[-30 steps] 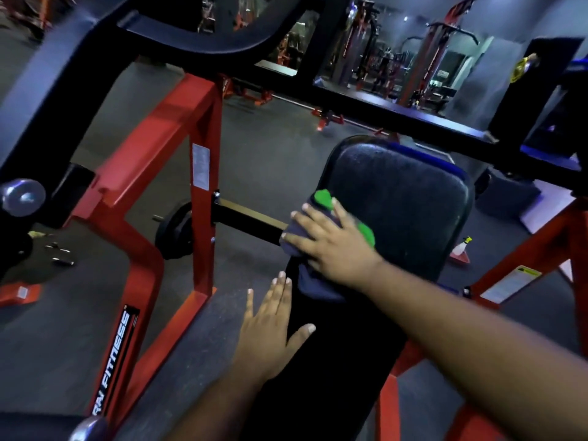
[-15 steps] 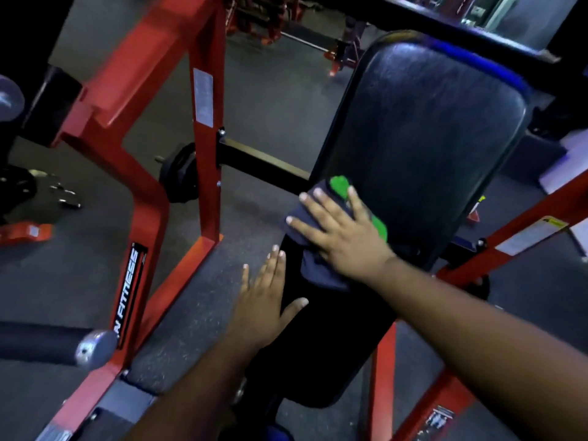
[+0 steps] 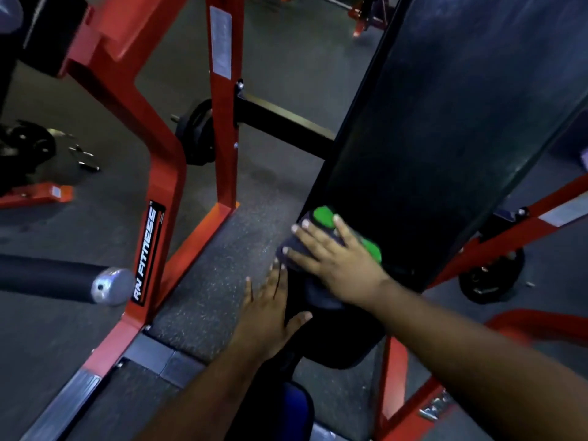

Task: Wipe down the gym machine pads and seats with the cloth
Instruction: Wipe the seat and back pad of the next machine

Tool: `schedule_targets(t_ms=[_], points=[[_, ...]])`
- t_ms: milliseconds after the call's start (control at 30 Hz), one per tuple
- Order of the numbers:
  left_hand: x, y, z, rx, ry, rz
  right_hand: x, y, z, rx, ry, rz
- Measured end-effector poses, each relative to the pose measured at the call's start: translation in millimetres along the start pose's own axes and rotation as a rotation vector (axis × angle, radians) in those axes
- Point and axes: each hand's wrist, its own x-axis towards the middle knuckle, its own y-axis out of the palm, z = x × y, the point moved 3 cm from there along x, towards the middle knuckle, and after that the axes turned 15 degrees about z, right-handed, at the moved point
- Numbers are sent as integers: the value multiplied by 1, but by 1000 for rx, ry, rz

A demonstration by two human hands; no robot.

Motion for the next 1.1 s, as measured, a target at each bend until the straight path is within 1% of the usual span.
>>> schedule_targets(t_ms=[33,67,133,167,200,267,367,400,467,533,567,600,733,833,933,1000,1100], points=[[-2,3,2,-2,3,-7,7,-13,-24,57,95,-68],[-4,5,4,-8,-2,-14,16,-25,-51,116,233,-119],[-4,1,2,-12,-5,-39,28,-44,-89,190,490,-157],[-6,6,4,-31,-8,-22,31,-44,-84,193,543,-161],[-7,8,5,-49,-17,-9,31,-42,-74,180,552,-166],[-11,26,15,-58,-40,11,31,-21,-25,173,491,-154],[-20,70,37,-24,-70,67,23,27,70,135,260,-76],[-24,86,46,-24,-77,86,20,40,97,114,216,-55],[-32,109,58,-4,-107,126,18,53,127,111,236,-51],[-39,124,66,24,-134,213,19,57,137,133,243,-50],[-42,135,70,13,-154,267,17,61,143,138,216,-41],[-44,142,73,-8,-174,285,16,64,151,129,180,-35],[-50,161,77,-46,-191,292,5,87,196,69,26,31],[-53,155,77,-17,-149,207,-1,94,201,32,-81,73],[-55,134,70,21,-105,174,-18,90,178,5,-189,111],[-57,115,58,64,-56,164,-33,83,147,12,-182,114],[-52,77,36,66,21,34,-49,63,89,-12,-148,91]])
